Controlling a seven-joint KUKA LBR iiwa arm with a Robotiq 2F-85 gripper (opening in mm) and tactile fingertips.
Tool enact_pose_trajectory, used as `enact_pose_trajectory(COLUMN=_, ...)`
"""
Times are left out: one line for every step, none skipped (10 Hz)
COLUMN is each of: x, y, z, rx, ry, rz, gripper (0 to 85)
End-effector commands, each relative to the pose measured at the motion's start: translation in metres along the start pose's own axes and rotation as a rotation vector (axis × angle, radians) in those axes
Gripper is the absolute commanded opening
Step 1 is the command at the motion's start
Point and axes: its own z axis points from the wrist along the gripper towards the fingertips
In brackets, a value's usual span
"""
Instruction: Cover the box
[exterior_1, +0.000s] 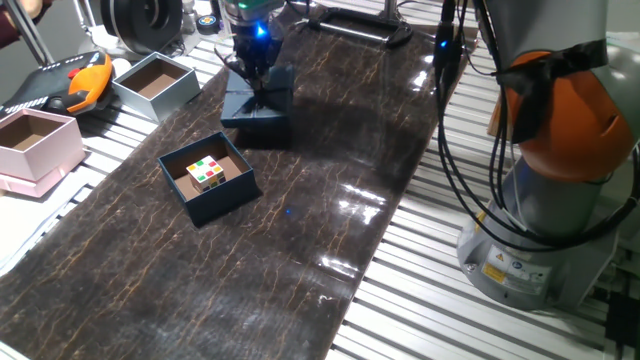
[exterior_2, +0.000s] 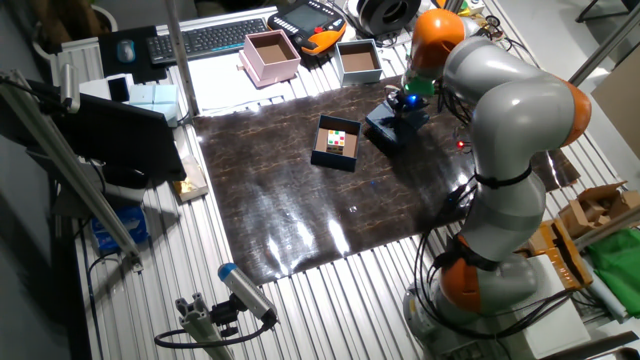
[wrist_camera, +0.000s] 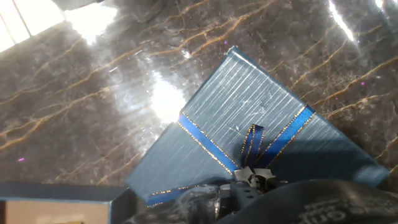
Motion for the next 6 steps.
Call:
enact_pose_trajectory(x=0.0, y=0.002, z=-0.003, rx=-0.005, ry=-0.003, rz=-0.003, gripper=0.7)
enact_pose_trajectory(x=0.001, y=0.004, z=-0.007, rx=-0.009, ry=-0.003, rz=-0.007, gripper=0.7)
enact_pose_trajectory(x=0.002, y=0.007, z=-0.011, rx=-0.014, ry=-0.001, rz=-0.014, gripper=0.7)
enact_pose_trajectory(x=0.003, y=0.011, z=-0.016, rx=-0.02, ry=0.002, rz=-0.026, gripper=0.7)
enact_pose_trajectory(x=0.004, y=0.015, z=-0.019, rx=-0.027, ry=0.005, rz=-0.041, gripper=0.7)
enact_pose_trajectory(x=0.005, y=0.021, z=-0.023, rx=-0.033, ry=0.009, rz=-0.053, gripper=0.7)
